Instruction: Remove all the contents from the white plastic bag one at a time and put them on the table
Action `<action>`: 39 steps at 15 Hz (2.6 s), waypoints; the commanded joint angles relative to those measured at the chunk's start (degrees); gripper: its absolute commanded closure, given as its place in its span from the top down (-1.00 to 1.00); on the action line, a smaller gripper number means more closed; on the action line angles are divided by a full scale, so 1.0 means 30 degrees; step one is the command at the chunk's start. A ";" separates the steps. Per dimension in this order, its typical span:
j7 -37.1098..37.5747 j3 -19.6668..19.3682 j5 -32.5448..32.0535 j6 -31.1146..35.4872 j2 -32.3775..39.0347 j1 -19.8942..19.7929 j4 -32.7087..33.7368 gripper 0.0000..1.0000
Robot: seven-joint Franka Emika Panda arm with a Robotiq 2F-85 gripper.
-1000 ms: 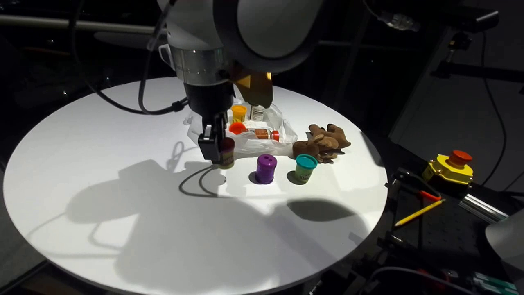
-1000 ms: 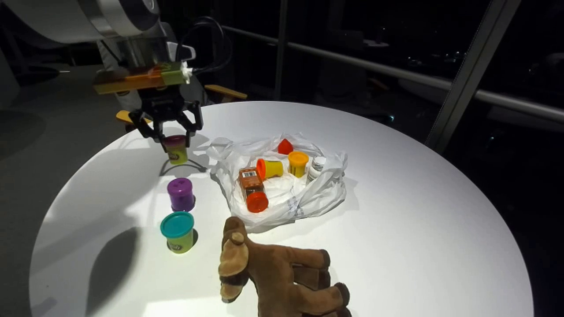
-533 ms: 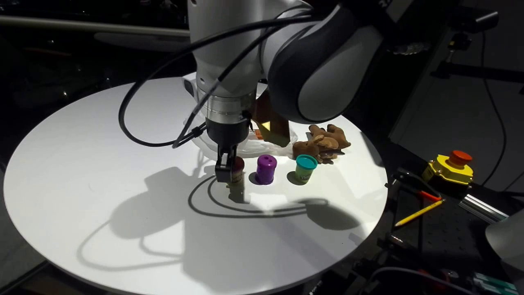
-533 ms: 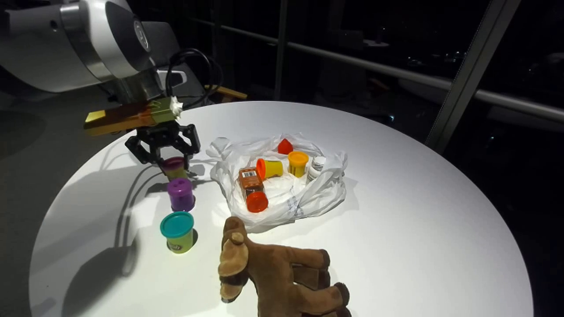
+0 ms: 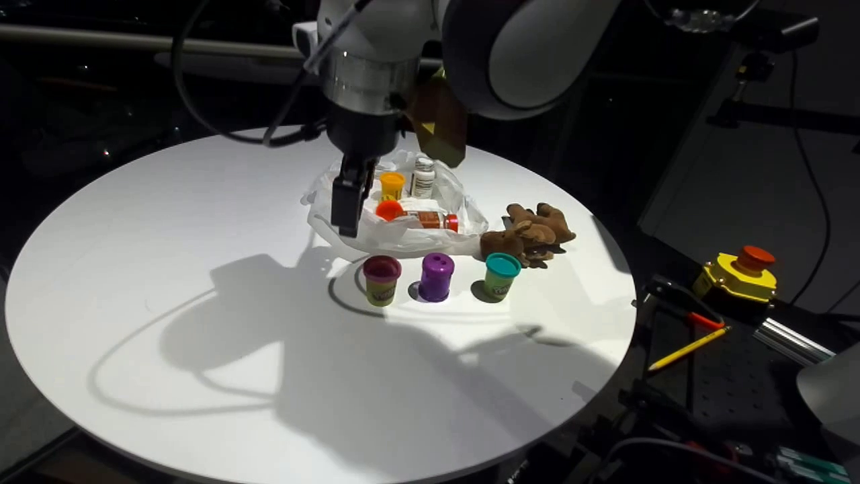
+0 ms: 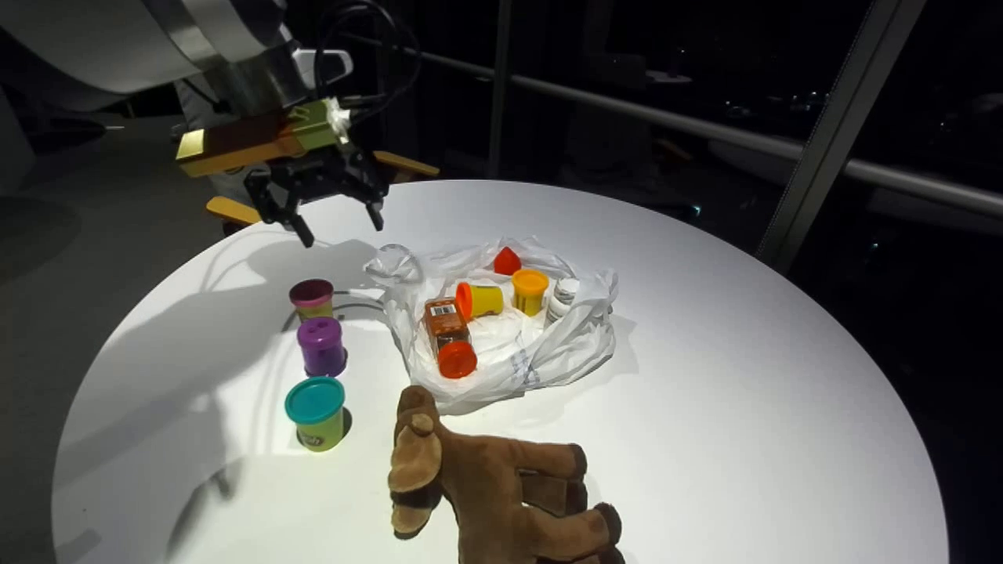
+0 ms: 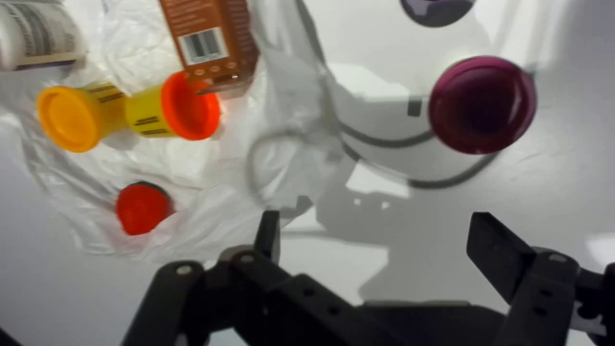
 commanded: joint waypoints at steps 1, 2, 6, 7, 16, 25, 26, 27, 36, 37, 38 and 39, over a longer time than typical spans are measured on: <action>-0.0911 -0.0254 0.0457 -0.0906 -0.0213 -0.1761 0.1214 1.00; -0.1724 -0.0009 0.1228 -0.1182 0.0106 -0.2595 0.1668 1.00; -0.4389 0.0226 0.3659 -0.1415 0.2168 -0.5211 0.3861 1.00; -0.5052 0.0403 0.4371 -0.1436 0.2701 -0.5811 0.4442 1.00; -0.7293 0.0993 0.6940 -0.2158 0.6171 -0.7468 0.8439 1.00; -0.7380 0.0799 0.6907 -0.3131 0.7602 -0.7530 1.0277 -0.16; -0.7393 0.0854 0.6924 -0.3067 0.7369 -0.7526 1.0147 -0.30; -0.7408 0.0897 0.6921 -0.3085 0.7098 -0.7498 0.9981 -0.43; -0.4845 0.0608 0.4528 -0.5870 0.2878 -0.3525 0.7759 -0.43; -0.4862 0.1015 0.4427 -0.6264 0.2537 -0.3127 0.7594 -0.43; -0.4771 0.1330 0.4294 -0.6433 0.2579 -0.2688 0.7635 -0.43; -0.4773 0.1639 0.4240 -0.6508 0.3060 -0.2356 0.7810 -0.43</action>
